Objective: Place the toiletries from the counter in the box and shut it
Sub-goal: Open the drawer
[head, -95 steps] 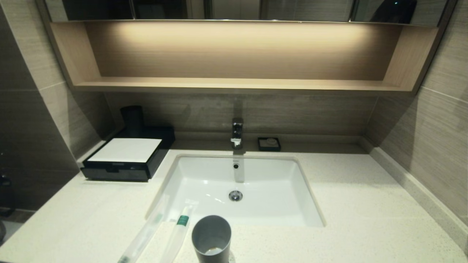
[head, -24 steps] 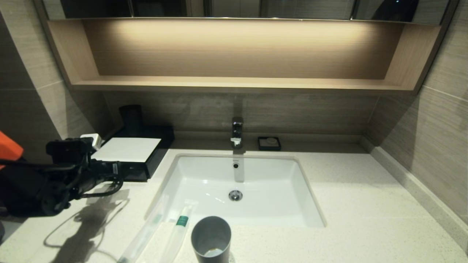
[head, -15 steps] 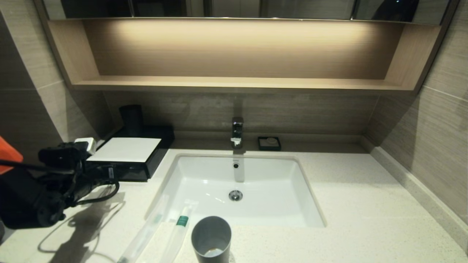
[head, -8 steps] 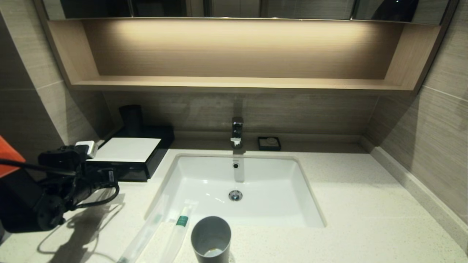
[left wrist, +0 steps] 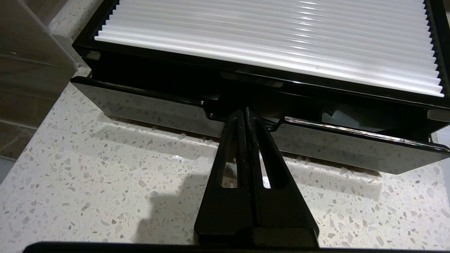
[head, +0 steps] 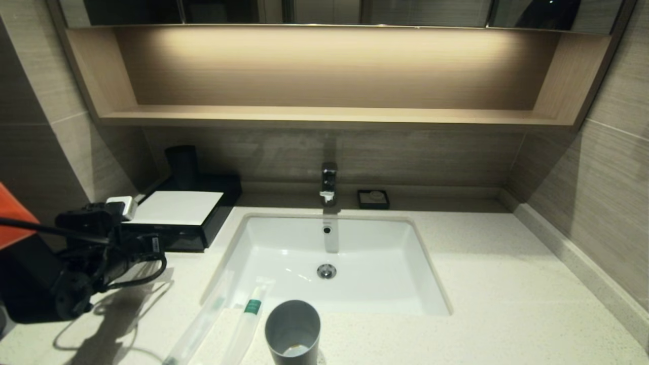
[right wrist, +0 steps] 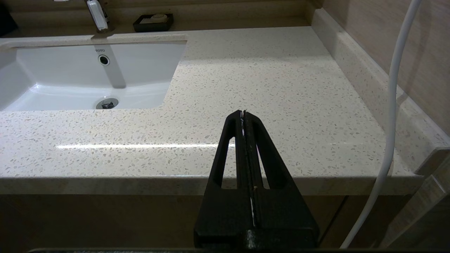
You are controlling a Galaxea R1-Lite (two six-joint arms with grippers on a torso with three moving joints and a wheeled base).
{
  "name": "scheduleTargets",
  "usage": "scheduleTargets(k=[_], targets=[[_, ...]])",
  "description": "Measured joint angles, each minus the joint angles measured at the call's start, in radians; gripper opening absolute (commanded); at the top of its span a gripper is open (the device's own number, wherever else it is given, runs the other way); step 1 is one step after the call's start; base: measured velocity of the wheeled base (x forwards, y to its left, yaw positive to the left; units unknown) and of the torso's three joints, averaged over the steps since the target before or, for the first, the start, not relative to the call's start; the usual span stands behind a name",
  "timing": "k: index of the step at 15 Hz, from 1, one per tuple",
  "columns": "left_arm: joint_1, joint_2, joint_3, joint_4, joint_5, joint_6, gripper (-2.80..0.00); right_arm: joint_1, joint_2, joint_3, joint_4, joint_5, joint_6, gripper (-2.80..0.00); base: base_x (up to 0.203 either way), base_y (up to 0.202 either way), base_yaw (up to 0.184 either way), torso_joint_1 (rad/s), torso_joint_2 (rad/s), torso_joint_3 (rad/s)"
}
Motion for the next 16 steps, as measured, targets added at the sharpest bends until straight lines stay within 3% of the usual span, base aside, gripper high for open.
scheduleTargets(k=[16], targets=[[0.0, 0.025, -0.04, -0.002, 0.0, -0.001, -2.8, 0.0, 0.0, 0.0, 0.0, 0.0, 0.0, -2.8, 0.0, 0.0, 0.0, 0.0, 0.0, 0.0]])
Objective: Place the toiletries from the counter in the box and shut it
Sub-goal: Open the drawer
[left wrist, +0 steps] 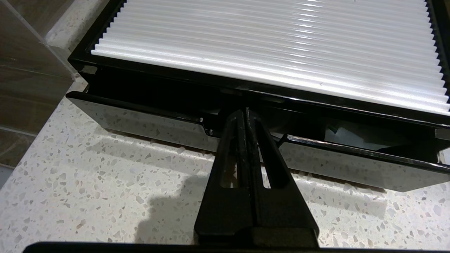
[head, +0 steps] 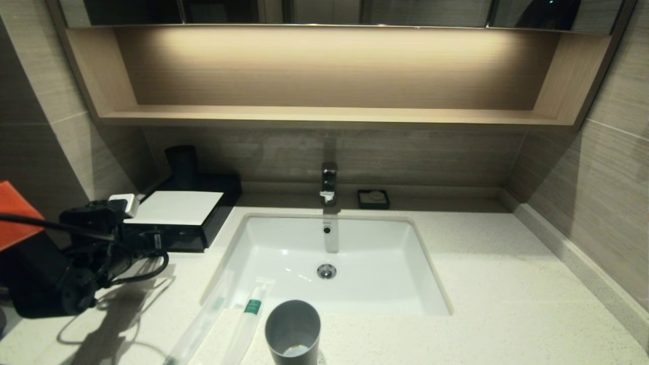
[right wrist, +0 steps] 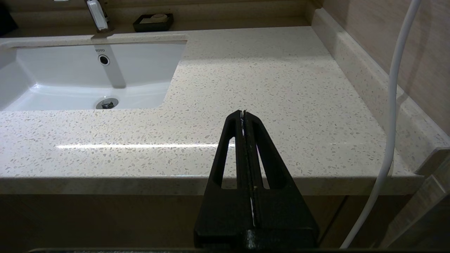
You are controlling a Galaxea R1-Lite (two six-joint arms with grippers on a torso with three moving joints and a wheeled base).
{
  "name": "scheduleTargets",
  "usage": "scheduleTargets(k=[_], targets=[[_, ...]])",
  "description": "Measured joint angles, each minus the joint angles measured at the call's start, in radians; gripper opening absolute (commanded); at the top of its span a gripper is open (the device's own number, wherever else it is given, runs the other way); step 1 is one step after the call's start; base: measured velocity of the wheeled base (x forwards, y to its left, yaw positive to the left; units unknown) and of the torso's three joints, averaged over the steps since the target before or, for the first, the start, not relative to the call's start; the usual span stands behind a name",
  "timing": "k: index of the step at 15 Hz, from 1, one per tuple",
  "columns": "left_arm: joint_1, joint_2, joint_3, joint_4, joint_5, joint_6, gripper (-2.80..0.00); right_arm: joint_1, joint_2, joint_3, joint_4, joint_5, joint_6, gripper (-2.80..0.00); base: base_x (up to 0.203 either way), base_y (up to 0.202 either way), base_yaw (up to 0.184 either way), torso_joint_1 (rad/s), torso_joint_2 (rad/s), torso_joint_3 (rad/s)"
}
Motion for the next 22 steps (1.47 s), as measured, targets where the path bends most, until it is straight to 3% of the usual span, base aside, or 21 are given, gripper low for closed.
scheduleTargets(k=[22], targets=[[0.0, 0.035, -0.039, 0.002, 0.0, -0.002, -2.8, 0.0, 0.0, 0.0, 0.0, 0.0, 0.0, -2.8, 0.0, 0.0, 0.0, 0.0, 0.0, 0.0]])
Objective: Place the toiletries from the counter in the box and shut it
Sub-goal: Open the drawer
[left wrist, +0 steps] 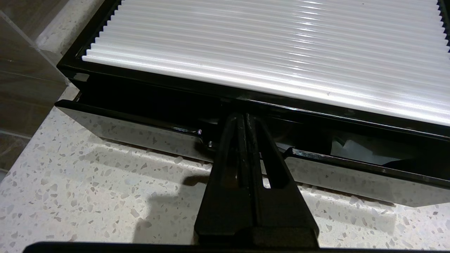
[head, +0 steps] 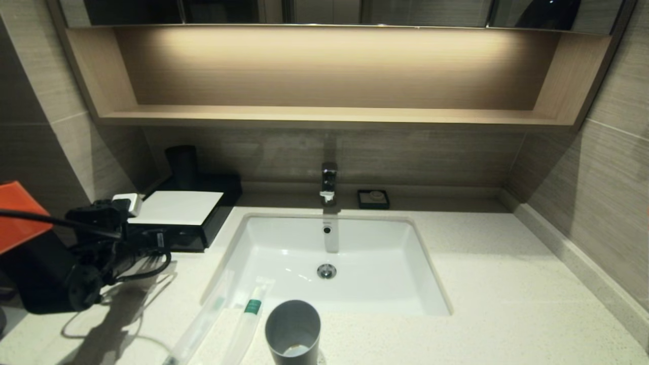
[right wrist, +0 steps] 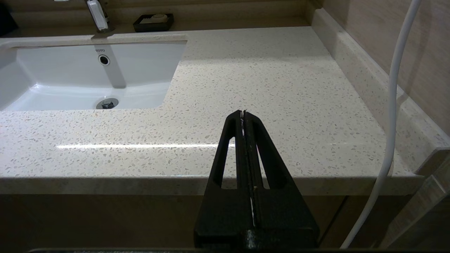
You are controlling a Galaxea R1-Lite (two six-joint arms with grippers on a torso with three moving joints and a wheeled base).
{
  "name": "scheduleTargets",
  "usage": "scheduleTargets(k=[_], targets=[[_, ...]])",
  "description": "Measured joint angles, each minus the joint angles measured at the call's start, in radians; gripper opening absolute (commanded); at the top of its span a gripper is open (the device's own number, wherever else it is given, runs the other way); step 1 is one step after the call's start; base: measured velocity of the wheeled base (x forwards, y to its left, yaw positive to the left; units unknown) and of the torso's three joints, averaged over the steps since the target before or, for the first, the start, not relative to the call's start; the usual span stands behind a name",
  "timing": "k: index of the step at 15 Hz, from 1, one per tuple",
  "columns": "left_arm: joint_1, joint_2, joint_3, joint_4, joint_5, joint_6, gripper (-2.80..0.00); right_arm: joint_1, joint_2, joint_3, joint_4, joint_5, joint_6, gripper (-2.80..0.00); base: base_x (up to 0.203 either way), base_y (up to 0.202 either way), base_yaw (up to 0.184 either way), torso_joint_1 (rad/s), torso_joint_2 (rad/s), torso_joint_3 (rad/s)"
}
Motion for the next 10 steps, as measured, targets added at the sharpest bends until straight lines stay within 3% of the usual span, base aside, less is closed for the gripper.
scheduleTargets(k=[10], targets=[[0.0, 0.019, -0.022, 0.002, 0.001, 0.0, -2.8, 0.0, 0.0, 0.0, 0.0, 0.0, 0.0, -2.8, 0.0, 0.0, 0.0, 0.0, 0.0, 0.0]])
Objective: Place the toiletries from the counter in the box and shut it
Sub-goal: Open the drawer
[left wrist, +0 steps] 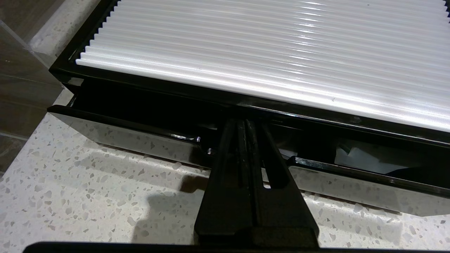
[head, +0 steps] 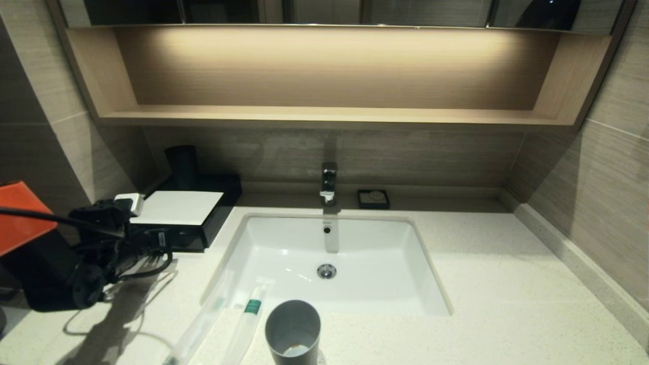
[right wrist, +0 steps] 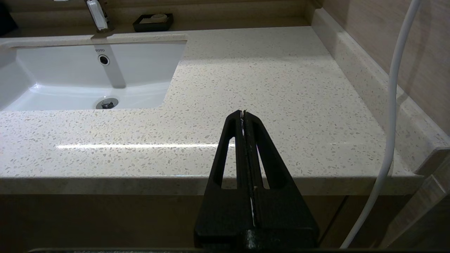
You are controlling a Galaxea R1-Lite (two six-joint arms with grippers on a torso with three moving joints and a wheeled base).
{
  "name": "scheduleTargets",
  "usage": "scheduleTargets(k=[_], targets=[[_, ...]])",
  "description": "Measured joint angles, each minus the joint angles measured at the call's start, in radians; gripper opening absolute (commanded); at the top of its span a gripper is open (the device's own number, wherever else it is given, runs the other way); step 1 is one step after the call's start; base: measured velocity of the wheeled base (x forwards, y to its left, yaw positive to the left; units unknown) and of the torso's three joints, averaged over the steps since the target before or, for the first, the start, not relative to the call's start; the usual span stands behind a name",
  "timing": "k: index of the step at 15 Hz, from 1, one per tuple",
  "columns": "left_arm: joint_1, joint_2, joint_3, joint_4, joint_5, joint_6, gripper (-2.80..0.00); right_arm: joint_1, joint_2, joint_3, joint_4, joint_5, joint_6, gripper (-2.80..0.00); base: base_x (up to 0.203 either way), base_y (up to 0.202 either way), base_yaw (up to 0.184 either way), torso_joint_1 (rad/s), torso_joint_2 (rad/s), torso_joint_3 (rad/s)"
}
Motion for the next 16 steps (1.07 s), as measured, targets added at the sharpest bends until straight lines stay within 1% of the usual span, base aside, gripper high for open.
scheduleTargets(k=[16], targets=[[0.0, 0.025, -0.033, 0.011, 0.0, 0.0, -2.8, 0.0, 0.0, 0.0, 0.0, 0.0, 0.0, -2.8, 0.0, 0.0, 0.0, 0.0, 0.0, 0.0]])
